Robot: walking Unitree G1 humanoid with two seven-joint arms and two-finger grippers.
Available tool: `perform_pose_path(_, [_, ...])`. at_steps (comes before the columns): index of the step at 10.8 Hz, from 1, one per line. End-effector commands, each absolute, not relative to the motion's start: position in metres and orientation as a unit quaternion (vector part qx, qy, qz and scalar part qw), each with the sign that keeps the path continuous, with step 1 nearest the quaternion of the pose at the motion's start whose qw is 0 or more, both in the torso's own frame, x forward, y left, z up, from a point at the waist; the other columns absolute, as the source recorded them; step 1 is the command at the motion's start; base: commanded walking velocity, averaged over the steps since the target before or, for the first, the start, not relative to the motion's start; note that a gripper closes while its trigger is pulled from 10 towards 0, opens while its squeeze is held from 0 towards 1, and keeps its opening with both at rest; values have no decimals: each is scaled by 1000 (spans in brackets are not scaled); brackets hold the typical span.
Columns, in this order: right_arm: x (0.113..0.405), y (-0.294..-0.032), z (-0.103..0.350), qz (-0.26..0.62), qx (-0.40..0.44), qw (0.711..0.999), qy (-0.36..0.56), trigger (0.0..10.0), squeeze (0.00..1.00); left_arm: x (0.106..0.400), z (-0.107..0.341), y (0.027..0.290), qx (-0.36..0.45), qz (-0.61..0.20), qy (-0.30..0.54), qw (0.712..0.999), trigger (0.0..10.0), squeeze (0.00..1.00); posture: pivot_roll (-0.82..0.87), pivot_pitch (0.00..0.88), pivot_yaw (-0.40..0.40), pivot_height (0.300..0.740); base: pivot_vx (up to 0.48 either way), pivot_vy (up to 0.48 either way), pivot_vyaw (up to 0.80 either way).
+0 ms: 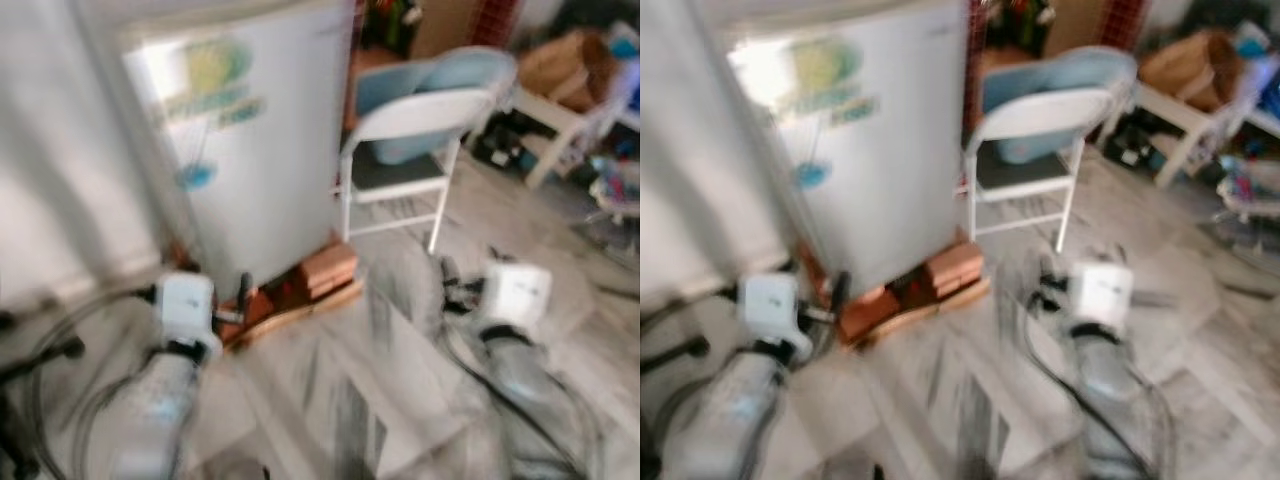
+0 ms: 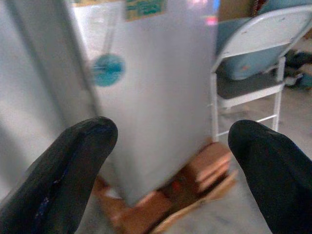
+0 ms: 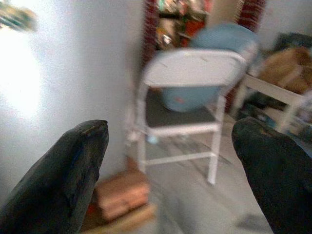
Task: Restocking fridge
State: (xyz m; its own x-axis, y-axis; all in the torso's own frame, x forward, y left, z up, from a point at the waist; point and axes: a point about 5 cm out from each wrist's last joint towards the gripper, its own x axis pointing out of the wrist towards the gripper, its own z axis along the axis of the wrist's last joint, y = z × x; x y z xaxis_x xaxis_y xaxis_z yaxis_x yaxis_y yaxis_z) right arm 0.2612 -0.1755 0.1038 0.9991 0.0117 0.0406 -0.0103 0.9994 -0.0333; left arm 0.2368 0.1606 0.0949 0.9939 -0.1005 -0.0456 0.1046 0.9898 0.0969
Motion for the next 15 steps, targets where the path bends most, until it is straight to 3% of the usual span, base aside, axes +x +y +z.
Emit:
perform_pose_path(1, [261, -187, 104, -10, -28, 999, -14, 10000, 0, 240, 97, 152, 39, -69, 14, 997, 10000, 0, 133, 29, -37, 740, 0, 480, 0])
perform_pose_path(4, [269, -188, 108, -5, -30, 999, -21, 10000, 0, 242, 97, 151, 11, -71, 21, 997, 10000, 0, 135, 28, -43, 740, 0, 465, -800])
perform_pose_path(8, [268, -185, 110, 0, -30, 999, -26, 10000, 0, 240, 97, 150, 11, -83, 19, 996, 10000, 0, 139, 32, -48, 740, 0, 466, 0])
perform_pose_path(11, [269, -181, 110, -3, -25, 999, -29, 10000, 0, 241, 99, 151, 28, -96, 11, 995, 10000, 0, 142, 35, -40, 740, 333, 337, 0])
perform_pose_path(15, [271, -176, 108, -1, -16, 999, -28, 10000, 0, 238, 99, 146, 36, -114, 3, 993, 10000, 0, 153, 41, -38, 740, 458, 0, -322])
